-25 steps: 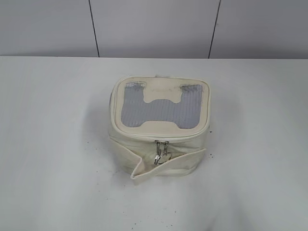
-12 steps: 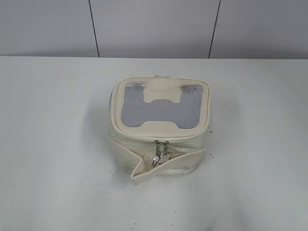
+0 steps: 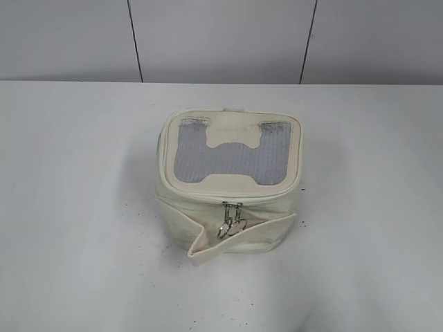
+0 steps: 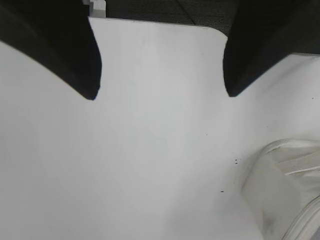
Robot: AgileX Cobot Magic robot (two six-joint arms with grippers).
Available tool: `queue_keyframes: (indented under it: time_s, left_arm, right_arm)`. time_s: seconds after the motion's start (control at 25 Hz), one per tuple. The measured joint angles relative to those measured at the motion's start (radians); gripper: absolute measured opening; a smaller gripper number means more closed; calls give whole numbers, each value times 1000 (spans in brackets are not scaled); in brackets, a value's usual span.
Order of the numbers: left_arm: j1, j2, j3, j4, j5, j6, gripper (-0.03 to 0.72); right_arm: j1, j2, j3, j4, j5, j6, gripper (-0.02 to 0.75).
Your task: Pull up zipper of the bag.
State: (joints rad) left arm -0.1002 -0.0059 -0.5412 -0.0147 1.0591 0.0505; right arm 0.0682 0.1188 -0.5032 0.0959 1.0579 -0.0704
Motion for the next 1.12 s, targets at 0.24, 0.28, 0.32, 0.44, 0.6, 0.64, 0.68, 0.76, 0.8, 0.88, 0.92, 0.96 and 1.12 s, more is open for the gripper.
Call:
queue_keyframes:
  time_s: [0.24,0.28,0.32,0.44,0.6,0.64,0.68,0.76,0.8,0.88,0.92,0.96,1.12]
  left_arm:
    - [55,0,0,0,0,0,327]
    - [55,0,0,0,0,0,327]
    - [55,0,0,0,0,0,327]
    - [55,0,0,0,-1,0,325]
    - [55,0,0,0,-3,0,322]
    - [55,0,0,0,-3,0,322]
    - [55,0,0,0,-3,0,322]
    - [55,0,0,0,-4,0,322]
    - [55,0,0,0,-4,0,322]
    - [55,0,0,0,-5,0,322]
    - [54,0,0,0,-5,0,322]
    - [50,0,1,0,-5,0,322]
    - [37,0,2,0,-6,0,321]
  right_arm:
    - [-55,-5,0,0,-1,1,587]
    - [-56,-12,0,0,-1,1,587]
    - [-56,-25,0,0,-1,1,587]
    - [-56,-80,0,0,-1,1,587]
    - [-56,-125,0,0,-1,1,587]
    - [-55,-125,0,2,-1,1,587]
    - [-54,-126,0,2,-1,1,586]
    - [-46,-126,0,3,-1,1,586]
    - [-42,-126,0,3,-1,1,586]
    - [-34,-126,0,3,-1,1,586]
    - [-33,-126,0,4,-1,1,586]
    - [-32,-126,0,4,-1,1,586]
    - [-32,-126,0,4,-1,1,586]
